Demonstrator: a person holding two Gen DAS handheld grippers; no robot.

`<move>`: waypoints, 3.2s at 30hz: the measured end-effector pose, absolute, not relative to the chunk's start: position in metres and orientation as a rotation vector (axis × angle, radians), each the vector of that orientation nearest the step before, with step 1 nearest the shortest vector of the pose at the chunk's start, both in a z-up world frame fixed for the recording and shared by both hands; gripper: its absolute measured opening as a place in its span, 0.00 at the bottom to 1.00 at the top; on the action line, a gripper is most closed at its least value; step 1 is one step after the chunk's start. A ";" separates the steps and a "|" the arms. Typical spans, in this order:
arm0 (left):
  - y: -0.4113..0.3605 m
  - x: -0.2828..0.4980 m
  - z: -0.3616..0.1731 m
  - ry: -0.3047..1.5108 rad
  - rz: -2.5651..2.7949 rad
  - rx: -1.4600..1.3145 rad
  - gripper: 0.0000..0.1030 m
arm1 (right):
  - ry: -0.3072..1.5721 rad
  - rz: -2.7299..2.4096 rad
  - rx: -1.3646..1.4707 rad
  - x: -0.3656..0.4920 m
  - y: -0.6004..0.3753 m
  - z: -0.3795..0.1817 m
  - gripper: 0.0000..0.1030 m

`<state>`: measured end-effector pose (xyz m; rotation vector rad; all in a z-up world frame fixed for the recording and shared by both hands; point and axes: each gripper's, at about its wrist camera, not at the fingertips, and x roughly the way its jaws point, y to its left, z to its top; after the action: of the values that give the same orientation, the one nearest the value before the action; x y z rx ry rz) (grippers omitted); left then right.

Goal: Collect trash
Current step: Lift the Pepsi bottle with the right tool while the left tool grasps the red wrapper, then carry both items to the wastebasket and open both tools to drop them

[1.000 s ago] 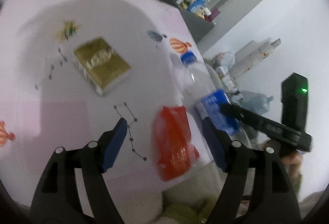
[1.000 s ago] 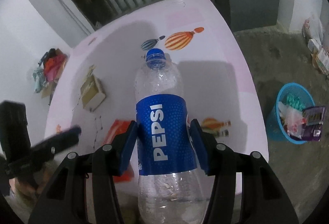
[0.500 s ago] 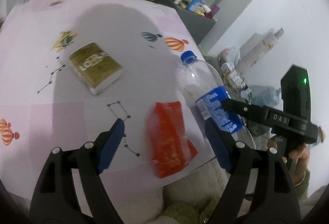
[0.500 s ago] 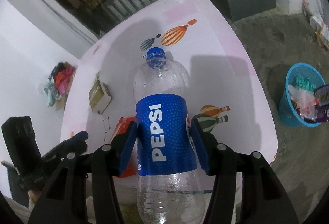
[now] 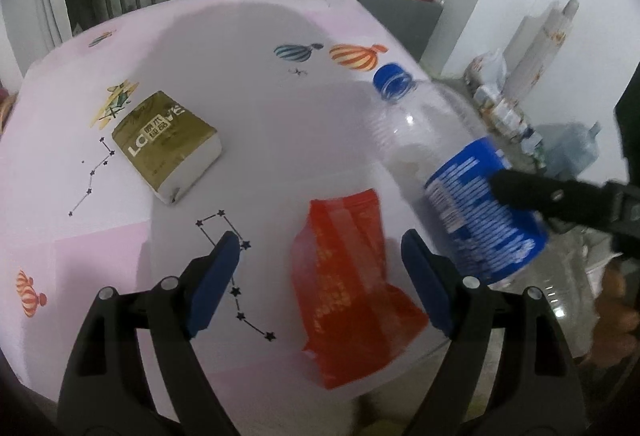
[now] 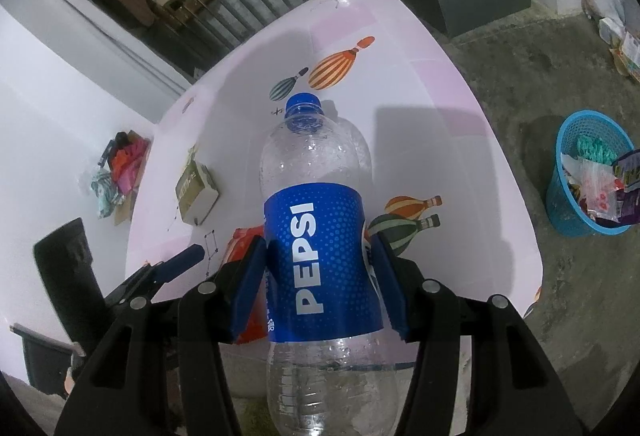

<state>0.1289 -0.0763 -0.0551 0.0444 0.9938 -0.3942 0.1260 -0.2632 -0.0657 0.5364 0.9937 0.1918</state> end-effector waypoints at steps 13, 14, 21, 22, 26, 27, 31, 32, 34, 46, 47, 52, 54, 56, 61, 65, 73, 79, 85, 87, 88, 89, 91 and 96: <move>-0.039 0.151 -0.060 0.998 -0.342 -0.044 0.29 | 0.989 0.197 0.575 0.131 -0.268 -0.065 0.50; -0.035 0.153 -0.060 1.003 -0.347 -0.060 0.28 | 0.988 0.202 0.588 0.131 -0.270 -0.065 0.50; -0.021 0.148 -0.036 0.935 -0.367 -0.095 0.26 | 0.911 0.233 0.692 0.122 -0.294 -0.052 0.49; -0.021 0.147 -0.030 0.916 -0.372 -0.093 0.26 | 0.891 0.234 0.708 0.119 -0.300 -0.049 0.49; -0.025 0.141 -0.012 0.878 -0.395 -0.095 0.25 | 0.849 0.251 0.776 0.110 -0.316 -0.046 0.49; -0.027 0.140 -0.008 0.871 -0.405 -0.097 0.25 | 0.842 0.256 0.789 0.108 -0.319 -0.046 0.49; -0.043 0.136 0.007 0.836 -0.455 -0.071 0.25 | 0.813 0.261 0.829 0.099 -0.329 -0.047 0.49; -0.049 0.135 0.010 0.832 -0.466 -0.062 0.25 | 0.804 0.255 0.836 0.096 -0.332 -0.047 0.49; -0.055 0.136 0.015 0.830 -0.489 -0.062 0.24 | 0.775 0.240 0.851 0.088 -0.342 -0.045 0.49; -0.171 0.148 0.052 0.865 -0.814 -0.045 0.24 | 0.608 -0.022 0.951 0.013 -0.443 -0.044 0.49; -0.192 0.152 0.052 0.886 -0.855 -0.033 0.25 | 0.599 -0.064 0.962 0.005 -0.453 -0.047 0.49; -0.307 0.167 0.035 1.005 -1.017 0.058 0.25 | 0.606 -0.244 1.016 -0.022 -0.501 -0.069 0.49; -0.348 0.175 0.023 1.058 -1.058 0.075 0.26 | 0.612 -0.294 1.053 -0.023 -0.521 -0.081 0.49; -0.391 0.183 0.010 1.100 -1.077 0.106 0.27 | 0.620 -0.329 1.077 -0.018 -0.540 -0.093 0.49; -0.473 0.204 -0.020 1.106 -1.078 0.172 0.57 | 0.650 -0.383 1.115 0.020 -0.599 -0.122 0.51; -0.504 0.226 -0.045 1.094 -0.982 0.173 0.71 | 0.672 -0.439 1.134 0.051 -0.642 -0.159 0.59; -0.445 0.238 -0.067 1.146 -0.904 0.113 0.76 | 0.708 -0.463 1.196 0.041 -0.632 -0.203 0.59; -0.394 0.220 -0.048 1.091 -0.905 0.110 0.76 | 0.767 -0.477 1.204 0.012 -0.598 -0.213 0.59; -0.329 0.192 -0.009 0.982 -0.914 0.074 0.76 | 0.775 -0.434 1.143 -0.005 -0.562 -0.184 0.58; -0.299 0.184 0.002 0.939 -0.895 0.065 0.76 | 0.774 -0.394 1.105 -0.005 -0.549 -0.168 0.59; -0.284 0.181 0.007 0.921 -0.881 0.061 0.76 | 0.771 -0.376 1.081 -0.004 -0.542 -0.159 0.59; -0.267 0.178 0.010 0.903 -0.858 0.057 0.76 | 0.768 -0.363 1.061 -0.002 -0.537 -0.151 0.58; -0.237 0.174 0.017 0.877 -0.819 0.051 0.76 | 0.755 -0.337 1.036 0.002 -0.528 -0.137 0.58; -0.156 0.165 0.027 0.819 -0.685 -0.002 0.76 | 0.738 -0.237 1.007 0.021 -0.498 -0.110 0.58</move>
<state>0.1649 -0.1565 0.0270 -0.0025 0.8189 -0.6848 0.0206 -0.4982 -0.1104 1.0075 0.7381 -0.2367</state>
